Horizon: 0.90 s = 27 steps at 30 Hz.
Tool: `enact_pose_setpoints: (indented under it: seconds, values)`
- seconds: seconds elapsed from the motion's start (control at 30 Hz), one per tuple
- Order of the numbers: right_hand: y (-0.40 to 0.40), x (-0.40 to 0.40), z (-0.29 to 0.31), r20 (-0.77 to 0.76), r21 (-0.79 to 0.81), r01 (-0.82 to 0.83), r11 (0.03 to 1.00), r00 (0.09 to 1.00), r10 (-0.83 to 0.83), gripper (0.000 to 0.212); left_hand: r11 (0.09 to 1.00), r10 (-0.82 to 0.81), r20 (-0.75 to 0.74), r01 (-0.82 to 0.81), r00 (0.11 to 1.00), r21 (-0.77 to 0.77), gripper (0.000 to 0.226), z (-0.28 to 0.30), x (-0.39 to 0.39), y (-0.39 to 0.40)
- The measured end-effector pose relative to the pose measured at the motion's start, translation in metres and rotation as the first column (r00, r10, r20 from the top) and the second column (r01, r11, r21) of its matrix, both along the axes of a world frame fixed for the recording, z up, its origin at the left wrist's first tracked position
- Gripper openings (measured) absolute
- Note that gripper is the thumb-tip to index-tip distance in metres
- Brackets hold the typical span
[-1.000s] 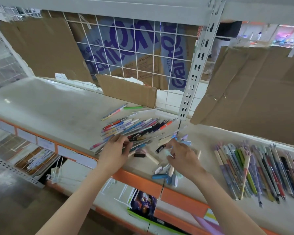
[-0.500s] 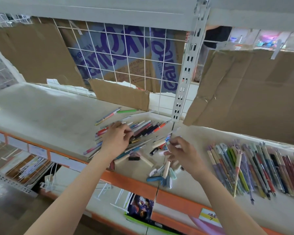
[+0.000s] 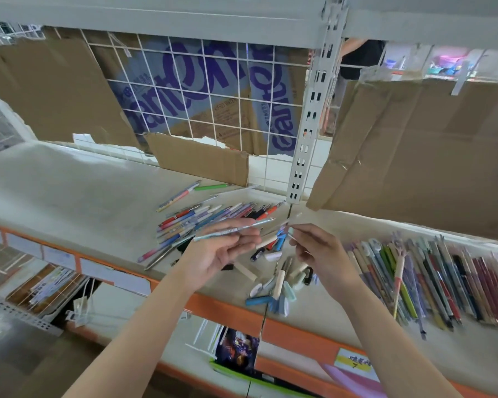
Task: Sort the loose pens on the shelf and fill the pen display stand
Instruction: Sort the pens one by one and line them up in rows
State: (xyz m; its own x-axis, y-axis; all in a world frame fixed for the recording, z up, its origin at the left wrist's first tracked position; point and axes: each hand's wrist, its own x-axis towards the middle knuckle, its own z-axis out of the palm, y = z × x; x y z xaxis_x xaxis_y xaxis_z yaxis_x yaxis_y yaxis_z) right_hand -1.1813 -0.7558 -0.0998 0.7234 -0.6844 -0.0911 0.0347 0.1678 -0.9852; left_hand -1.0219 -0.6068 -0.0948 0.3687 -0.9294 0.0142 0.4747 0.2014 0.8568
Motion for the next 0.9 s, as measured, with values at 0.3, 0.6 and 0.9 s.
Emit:
enact_pose_setpoints:
  seconds: [0.3, 0.6, 0.9]
  values:
    - [-0.005, -0.001, 0.002, -0.029, -0.043, 0.011, 0.999, 1.0, -0.012, 0.006, 0.972, -0.017, 0.38, -0.073, 0.925, 0.222, 0.021, -0.004, -0.012, -0.001]
    - [-0.012, 0.003, 0.008, -0.029, -0.179, -0.013, 0.984, 1.0, 0.008, 0.01, 0.942, -0.089, 0.752, -0.191, 0.653, 0.277, 0.024, -0.005, -0.012, 0.0]
    - [-0.006, 0.005, 0.008, -0.144, -0.277, -0.103, 0.955, 0.987, 0.065, 0.009, 0.948, -0.09, 0.781, -0.187, 0.618, 0.257, 0.022, 0.002, -0.016, 0.001]
